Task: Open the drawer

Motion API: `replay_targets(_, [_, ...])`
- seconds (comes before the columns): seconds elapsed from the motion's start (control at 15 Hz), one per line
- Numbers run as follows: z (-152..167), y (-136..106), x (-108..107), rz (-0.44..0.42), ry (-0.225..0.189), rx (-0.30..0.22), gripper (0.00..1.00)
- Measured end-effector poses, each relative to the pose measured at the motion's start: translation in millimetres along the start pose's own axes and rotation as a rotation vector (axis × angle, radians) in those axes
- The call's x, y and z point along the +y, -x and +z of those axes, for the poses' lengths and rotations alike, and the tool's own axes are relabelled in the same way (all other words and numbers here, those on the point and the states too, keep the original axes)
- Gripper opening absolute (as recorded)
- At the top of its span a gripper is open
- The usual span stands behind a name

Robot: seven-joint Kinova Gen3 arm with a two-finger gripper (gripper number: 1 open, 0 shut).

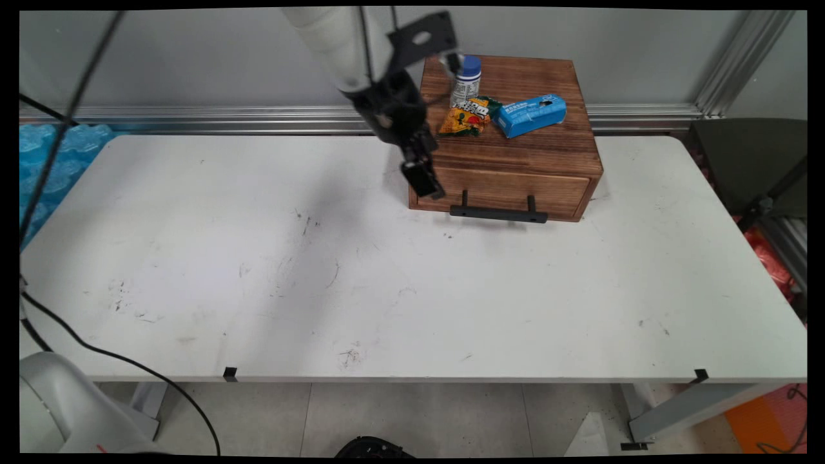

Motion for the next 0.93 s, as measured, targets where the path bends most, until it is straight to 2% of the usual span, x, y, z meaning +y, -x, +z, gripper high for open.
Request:
replay_targets(0.27, [44, -21, 3, 0.006, -0.006, -0.015, 1.00])
replay_targets(0.93, [131, -50, 5, 0.012, -0.007, -0.051, 1.00])
